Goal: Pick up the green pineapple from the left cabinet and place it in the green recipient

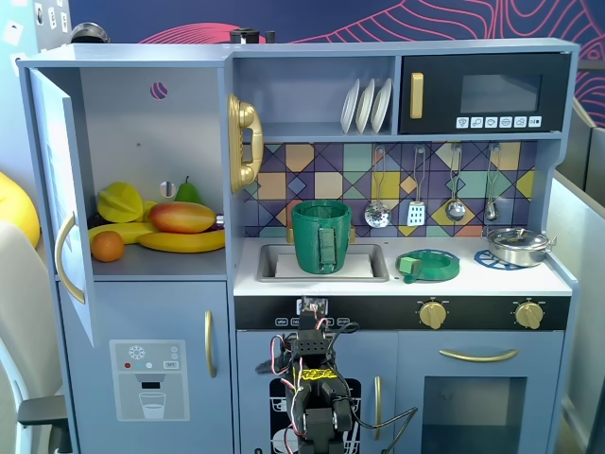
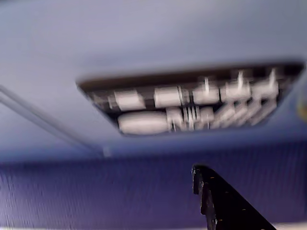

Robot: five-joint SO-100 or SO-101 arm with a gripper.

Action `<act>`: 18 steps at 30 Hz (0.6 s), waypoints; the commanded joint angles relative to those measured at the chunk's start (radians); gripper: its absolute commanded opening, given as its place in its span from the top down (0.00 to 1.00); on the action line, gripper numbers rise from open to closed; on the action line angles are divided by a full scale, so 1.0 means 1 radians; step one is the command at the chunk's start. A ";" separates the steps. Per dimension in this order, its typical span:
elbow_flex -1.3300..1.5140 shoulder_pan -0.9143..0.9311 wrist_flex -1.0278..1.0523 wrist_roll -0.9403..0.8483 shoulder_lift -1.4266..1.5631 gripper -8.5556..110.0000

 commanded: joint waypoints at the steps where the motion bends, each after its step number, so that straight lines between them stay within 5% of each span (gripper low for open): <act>1: 0.000 0.012 0.215 -0.012 0.012 0.47; 18: 0.000 -0.002 0.575 -0.092 0.014 0.59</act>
